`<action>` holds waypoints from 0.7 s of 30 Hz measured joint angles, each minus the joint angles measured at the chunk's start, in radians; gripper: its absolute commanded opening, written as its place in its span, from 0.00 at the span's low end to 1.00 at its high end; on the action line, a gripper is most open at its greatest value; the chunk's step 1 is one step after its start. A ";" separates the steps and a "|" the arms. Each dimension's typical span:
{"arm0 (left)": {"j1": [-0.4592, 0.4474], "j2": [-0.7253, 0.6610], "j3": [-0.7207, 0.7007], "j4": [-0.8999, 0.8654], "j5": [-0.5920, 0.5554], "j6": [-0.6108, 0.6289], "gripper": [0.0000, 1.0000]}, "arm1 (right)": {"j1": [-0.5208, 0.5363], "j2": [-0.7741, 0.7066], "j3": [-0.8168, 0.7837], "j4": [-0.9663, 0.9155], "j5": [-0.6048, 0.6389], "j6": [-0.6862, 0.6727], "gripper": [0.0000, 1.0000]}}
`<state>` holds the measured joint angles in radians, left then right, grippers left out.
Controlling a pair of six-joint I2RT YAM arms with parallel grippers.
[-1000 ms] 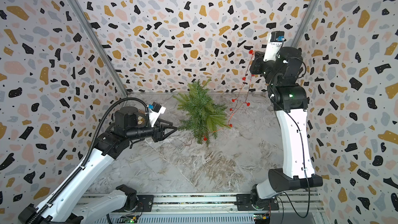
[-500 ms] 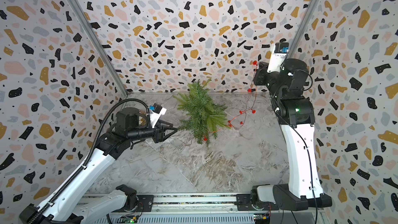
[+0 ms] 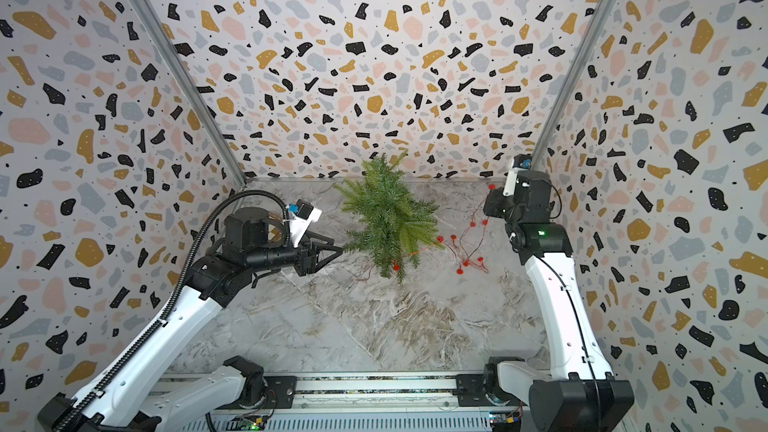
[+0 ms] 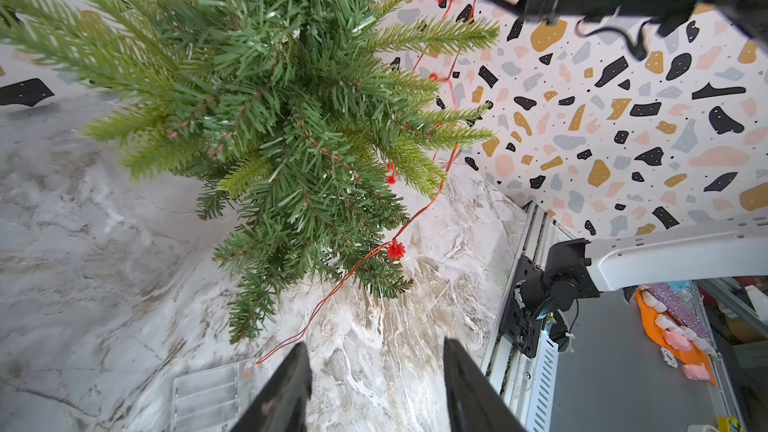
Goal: Remove string lights from the small christmas tree
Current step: Place the light string at the center of the board.
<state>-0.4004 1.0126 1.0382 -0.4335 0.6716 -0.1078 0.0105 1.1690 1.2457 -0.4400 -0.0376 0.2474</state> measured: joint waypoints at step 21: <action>0.000 0.006 -0.028 -0.001 0.001 0.002 0.56 | -0.075 -0.022 -0.419 0.280 -0.129 0.233 0.30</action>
<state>-0.4004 1.0187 1.0100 -0.4343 0.6724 -0.1055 -0.0643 1.1469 0.8268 -0.1604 -0.1665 0.4808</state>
